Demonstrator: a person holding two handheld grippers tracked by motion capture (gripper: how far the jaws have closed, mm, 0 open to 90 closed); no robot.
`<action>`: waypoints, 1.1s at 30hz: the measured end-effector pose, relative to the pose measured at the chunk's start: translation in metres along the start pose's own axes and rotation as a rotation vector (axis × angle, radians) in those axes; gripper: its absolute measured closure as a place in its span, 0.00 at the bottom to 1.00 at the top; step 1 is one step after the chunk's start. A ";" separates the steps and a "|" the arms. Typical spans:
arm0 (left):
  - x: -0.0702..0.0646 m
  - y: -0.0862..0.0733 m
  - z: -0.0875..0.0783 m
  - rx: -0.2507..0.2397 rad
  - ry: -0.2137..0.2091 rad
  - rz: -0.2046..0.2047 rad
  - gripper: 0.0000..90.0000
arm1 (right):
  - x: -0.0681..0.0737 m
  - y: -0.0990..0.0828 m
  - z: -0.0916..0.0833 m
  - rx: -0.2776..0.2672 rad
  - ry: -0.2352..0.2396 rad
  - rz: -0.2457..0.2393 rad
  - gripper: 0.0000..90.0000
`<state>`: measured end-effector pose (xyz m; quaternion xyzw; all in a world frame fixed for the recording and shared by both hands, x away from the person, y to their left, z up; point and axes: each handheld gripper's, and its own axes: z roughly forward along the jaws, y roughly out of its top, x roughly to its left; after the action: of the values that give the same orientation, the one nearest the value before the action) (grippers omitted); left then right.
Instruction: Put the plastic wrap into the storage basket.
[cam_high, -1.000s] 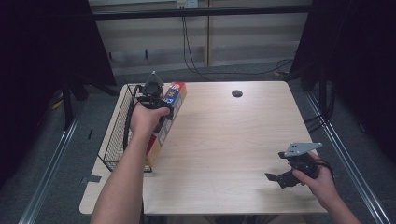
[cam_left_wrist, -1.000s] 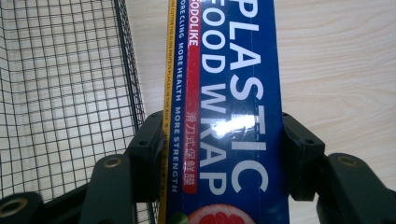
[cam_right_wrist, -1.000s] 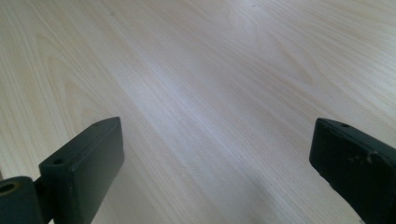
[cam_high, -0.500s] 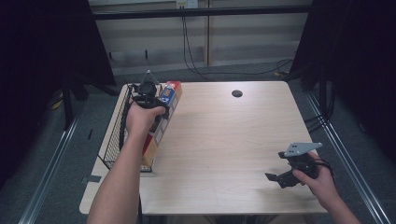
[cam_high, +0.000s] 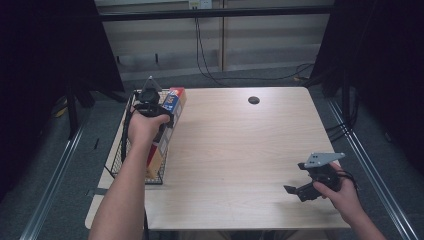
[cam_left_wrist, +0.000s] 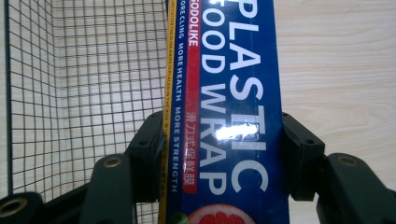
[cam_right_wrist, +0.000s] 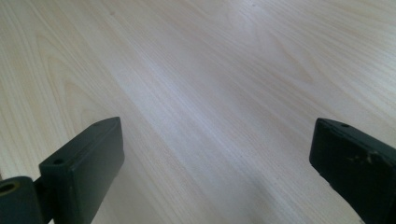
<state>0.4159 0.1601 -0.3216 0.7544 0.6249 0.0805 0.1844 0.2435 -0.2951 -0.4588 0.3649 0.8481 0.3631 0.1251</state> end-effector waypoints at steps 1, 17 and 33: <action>0.000 0.000 0.000 0.000 0.000 0.000 0.48 | 0.000 0.000 0.000 0.000 0.000 0.000 0.03; 0.014 -0.004 -0.003 -0.013 0.022 -0.044 0.48 | 0.000 0.000 0.000 0.001 -0.004 -0.001 0.03; 0.027 -0.009 -0.002 -0.012 0.046 -0.083 0.48 | 0.000 0.000 -0.001 -0.001 -0.005 -0.002 0.03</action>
<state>0.4130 0.1881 -0.3264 0.7247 0.6590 0.0938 0.1780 0.2430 -0.2953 -0.4578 0.3648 0.8481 0.3624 0.1278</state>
